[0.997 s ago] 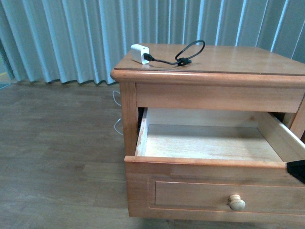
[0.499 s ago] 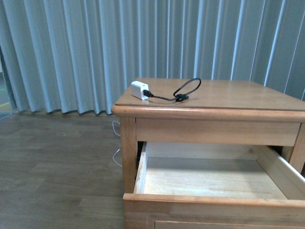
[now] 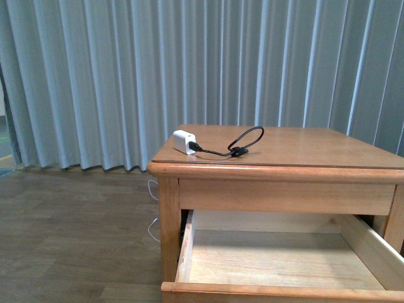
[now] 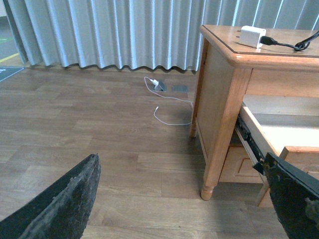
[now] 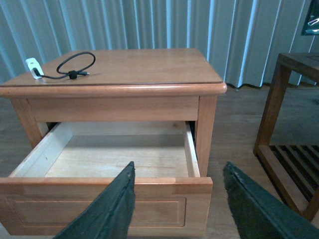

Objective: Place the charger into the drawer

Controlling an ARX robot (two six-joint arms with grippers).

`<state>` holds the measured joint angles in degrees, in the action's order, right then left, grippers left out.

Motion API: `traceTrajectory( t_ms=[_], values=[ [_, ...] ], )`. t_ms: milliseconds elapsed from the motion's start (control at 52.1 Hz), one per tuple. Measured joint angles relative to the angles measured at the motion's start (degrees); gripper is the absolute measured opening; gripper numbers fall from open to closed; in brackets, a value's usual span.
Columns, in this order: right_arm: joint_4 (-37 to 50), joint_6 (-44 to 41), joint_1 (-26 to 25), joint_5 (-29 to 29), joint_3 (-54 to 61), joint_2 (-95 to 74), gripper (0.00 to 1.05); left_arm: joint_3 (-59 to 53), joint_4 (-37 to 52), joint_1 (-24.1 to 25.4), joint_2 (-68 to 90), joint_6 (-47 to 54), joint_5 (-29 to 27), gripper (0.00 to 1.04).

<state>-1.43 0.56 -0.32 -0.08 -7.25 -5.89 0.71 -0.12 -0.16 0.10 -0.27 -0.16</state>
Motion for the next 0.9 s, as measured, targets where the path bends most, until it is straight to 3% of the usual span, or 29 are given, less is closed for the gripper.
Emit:
traceTrajectory(
  t_ms=[38,134,288,805,901],
  values=[
    [0.0,-0.33,0.04,-0.02,0.59,0.09,0.48,0.0,0.0,0.0,0.0,0.02,0.02,0.99],
    [0.0,-0.35,0.09,0.02,0.79,0.31,0.74,0.0,0.0,0.0,0.0,0.0,0.02,0.99],
    [0.0,-0.31,0.09,0.02,0.79,0.35,0.99,0.0,0.0,0.0,0.0,0.0,0.02,0.99],
    [0.0,-0.35,0.09,0.02,0.79,0.35,0.97,0.0,0.0,0.0,0.0,0.0,0.02,0.99],
    [0.0,-0.35,0.11,0.02,0.79,0.35,0.97,0.94,-0.68,-1.97,4.96,3.52,-2.71,0.99]
  ],
)
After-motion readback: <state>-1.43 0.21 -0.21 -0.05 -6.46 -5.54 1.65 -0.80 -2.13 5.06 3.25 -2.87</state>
